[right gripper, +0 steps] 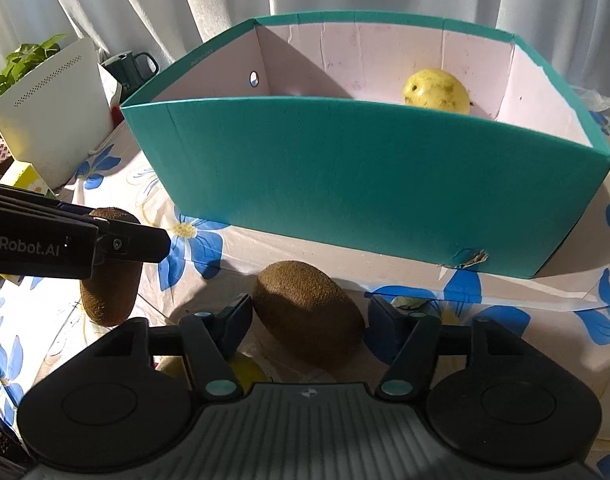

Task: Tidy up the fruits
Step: 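Grasp a brown kiwi with the left gripper while the right gripper grasps another kiwi, then carry the kiwi into the box and open the left gripper, then lower the kiwi into the box and open the right gripper, then move both tools away from the box toward the pomelo and tomatoes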

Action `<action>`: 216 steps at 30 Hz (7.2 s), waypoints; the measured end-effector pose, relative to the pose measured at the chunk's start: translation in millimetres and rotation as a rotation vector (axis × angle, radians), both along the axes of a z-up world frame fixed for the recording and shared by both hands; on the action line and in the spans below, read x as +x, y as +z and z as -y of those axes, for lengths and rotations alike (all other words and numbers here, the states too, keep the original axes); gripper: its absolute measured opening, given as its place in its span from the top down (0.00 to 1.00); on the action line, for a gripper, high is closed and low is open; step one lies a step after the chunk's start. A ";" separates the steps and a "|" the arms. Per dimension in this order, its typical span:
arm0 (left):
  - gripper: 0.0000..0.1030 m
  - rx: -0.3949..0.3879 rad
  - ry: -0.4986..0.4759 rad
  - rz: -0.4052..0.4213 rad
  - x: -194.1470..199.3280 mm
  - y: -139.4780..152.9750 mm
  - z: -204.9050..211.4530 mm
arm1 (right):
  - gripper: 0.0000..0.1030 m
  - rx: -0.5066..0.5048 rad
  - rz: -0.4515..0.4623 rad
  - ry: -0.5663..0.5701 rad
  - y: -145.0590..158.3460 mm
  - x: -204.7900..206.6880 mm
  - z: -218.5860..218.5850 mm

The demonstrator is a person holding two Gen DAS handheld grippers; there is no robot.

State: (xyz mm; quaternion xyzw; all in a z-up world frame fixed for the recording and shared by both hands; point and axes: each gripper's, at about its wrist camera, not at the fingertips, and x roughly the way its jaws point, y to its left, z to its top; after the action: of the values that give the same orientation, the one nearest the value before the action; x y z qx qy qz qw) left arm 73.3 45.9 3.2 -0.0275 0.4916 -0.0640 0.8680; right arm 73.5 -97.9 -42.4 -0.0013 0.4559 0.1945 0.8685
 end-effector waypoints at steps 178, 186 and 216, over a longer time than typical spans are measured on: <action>0.00 0.119 0.094 0.074 -6.7 12.6 -1.3 | 0.00 0.037 0.474 -0.315 94.2 -28.8 68.4; 0.00 0.066 -0.025 0.082 -33.8 10.5 10.3 | 0.00 -0.038 0.490 -0.299 90.4 -70.7 54.7; 0.00 0.075 -0.232 0.025 -54.1 -26.0 66.1 | 0.00 -0.047 0.422 -0.377 80.0 -124.8 69.2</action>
State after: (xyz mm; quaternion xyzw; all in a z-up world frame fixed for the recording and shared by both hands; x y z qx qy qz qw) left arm 19.2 -20.3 -22.8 0.0628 0.4824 -0.1459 0.8614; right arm -51.3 -167.1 37.6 0.0231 0.2618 0.0146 0.9647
